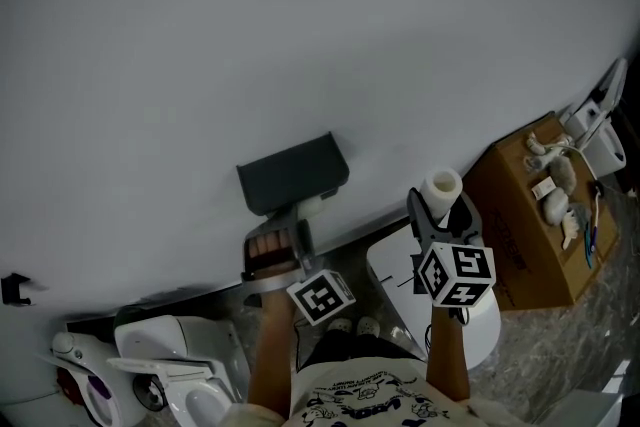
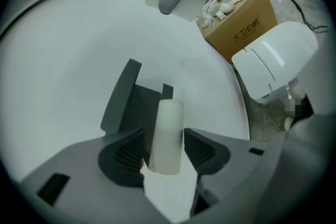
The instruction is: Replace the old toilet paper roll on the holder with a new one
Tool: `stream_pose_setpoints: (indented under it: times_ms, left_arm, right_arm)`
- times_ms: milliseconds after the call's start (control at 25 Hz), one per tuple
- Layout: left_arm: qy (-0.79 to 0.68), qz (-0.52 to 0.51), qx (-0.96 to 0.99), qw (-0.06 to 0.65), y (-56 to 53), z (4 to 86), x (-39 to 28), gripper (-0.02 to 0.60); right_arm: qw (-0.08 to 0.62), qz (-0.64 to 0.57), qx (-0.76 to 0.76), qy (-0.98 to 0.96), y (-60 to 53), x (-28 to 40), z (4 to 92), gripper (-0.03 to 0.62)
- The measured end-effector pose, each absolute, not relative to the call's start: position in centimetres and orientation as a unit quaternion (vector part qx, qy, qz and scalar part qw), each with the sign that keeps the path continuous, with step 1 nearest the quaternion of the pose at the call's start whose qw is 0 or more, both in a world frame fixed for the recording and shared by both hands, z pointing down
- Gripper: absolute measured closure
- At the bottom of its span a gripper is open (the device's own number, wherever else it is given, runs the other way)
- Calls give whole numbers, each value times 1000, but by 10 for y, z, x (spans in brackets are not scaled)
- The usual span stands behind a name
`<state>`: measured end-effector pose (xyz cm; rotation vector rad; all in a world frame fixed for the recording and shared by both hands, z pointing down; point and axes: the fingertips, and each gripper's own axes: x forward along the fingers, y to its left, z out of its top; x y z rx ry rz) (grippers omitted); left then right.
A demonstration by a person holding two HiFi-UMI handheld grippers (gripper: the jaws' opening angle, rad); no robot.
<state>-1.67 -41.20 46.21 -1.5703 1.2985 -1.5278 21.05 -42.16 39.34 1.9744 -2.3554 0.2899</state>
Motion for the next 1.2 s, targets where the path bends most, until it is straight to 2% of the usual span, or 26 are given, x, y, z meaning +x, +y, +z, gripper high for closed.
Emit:
stream_pose_setpoints:
  times_ms: [600,1200]
  left_arm:
    - [484,-584,-583,293,-418,472,-19,393]
    - [448,-548,-625,330,-444,467,56,393]
  right_arm:
    - [28,93,648,-755,-414,218,394,276]
    - [29,94,690,-717,-398,274,395,276]
